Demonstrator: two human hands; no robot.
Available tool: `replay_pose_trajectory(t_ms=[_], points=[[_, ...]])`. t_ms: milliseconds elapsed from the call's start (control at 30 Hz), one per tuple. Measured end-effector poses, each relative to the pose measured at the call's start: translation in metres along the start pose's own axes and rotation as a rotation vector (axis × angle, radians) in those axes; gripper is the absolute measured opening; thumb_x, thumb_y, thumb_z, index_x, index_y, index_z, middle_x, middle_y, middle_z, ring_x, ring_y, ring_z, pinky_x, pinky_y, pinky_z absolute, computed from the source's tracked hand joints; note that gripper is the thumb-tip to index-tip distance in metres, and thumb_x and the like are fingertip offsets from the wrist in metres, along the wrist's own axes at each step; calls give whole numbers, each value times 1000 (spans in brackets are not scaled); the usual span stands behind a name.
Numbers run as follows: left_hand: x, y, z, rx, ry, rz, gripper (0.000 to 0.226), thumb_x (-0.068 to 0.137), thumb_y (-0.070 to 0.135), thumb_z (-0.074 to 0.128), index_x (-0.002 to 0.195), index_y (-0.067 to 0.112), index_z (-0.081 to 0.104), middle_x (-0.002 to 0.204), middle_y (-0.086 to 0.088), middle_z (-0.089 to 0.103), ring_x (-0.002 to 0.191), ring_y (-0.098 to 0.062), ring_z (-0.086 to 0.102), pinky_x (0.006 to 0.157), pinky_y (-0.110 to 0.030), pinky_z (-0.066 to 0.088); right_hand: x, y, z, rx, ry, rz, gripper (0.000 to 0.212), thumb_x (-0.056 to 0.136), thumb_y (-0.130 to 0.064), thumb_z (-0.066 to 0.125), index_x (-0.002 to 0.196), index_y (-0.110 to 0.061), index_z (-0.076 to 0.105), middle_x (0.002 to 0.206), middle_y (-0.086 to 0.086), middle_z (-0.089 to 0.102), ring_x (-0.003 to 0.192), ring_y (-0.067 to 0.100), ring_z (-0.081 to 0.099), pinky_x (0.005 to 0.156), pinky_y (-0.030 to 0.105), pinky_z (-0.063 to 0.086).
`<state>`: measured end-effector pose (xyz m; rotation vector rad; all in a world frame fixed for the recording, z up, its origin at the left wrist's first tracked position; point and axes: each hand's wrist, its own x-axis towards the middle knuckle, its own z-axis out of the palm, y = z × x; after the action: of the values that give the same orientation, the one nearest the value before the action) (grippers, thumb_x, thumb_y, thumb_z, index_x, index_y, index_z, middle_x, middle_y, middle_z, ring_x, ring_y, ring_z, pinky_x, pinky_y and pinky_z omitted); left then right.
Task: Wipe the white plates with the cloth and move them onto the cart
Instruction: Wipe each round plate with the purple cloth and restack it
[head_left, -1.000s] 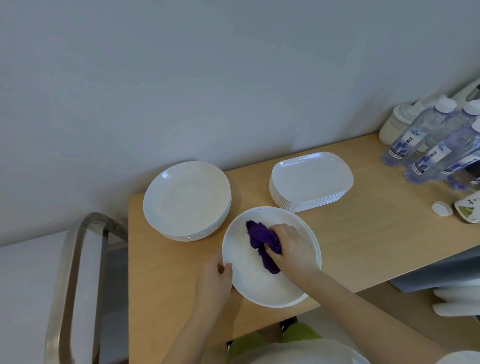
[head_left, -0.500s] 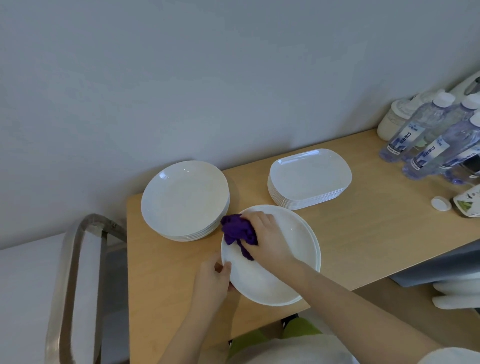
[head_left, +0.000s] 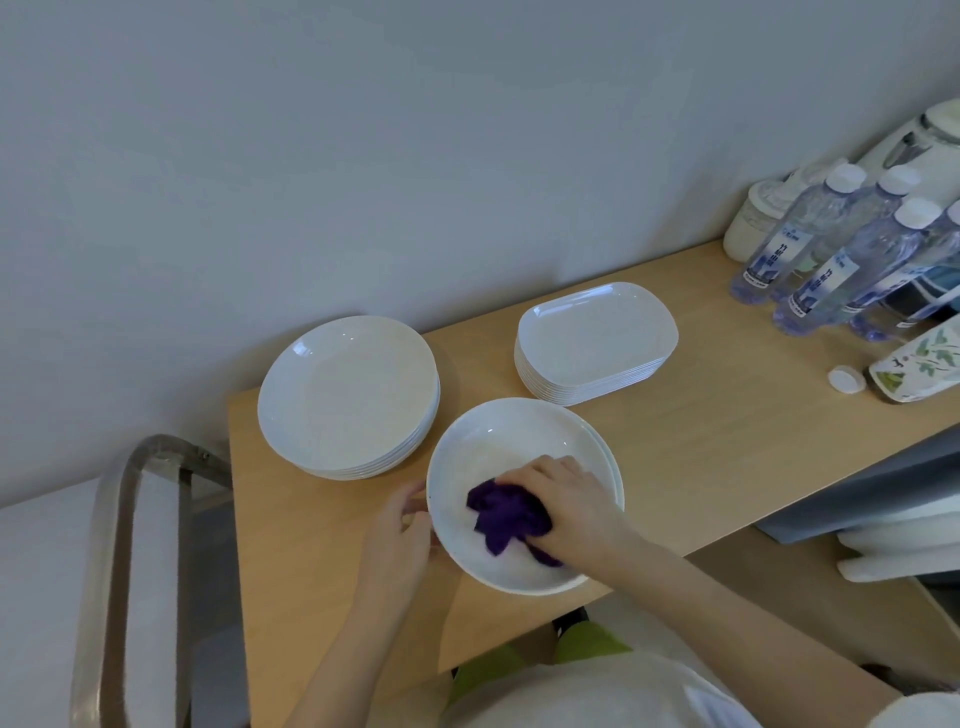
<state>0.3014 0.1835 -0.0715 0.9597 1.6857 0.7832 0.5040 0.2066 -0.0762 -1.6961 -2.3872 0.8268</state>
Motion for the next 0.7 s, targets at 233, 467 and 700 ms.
replay_pose_trajectory(t_ms=[233, 467, 700], points=[[9, 9, 1, 210, 11, 74, 18, 95, 22, 53, 102, 39, 54, 95, 21, 59, 92, -16, 63, 78, -43, 58, 37, 0, -13, -18, 355, 323, 46, 86, -27, 59, 129, -24, 45, 124, 1, 46, 111, 26, 42, 93, 37, 40], [14, 13, -4, 6, -10, 1, 40, 96, 11, 43, 76, 38, 64, 72, 9, 69, 71, -23, 69, 64, -44, 60, 54, -48, 15, -88, 242, 161, 56, 87, -45, 51, 137, -26, 38, 140, -4, 37, 126, 25, 34, 96, 40, 34], [19, 17, -5, -3, -15, -83, 24, 96, 19, 42, 88, 23, 64, 90, -5, 67, 82, -30, 67, 63, -45, 59, -3, -61, 32, -174, 126, -74, 56, 85, -49, 52, 136, -31, 41, 140, -5, 41, 127, 24, 34, 98, 45, 36]])
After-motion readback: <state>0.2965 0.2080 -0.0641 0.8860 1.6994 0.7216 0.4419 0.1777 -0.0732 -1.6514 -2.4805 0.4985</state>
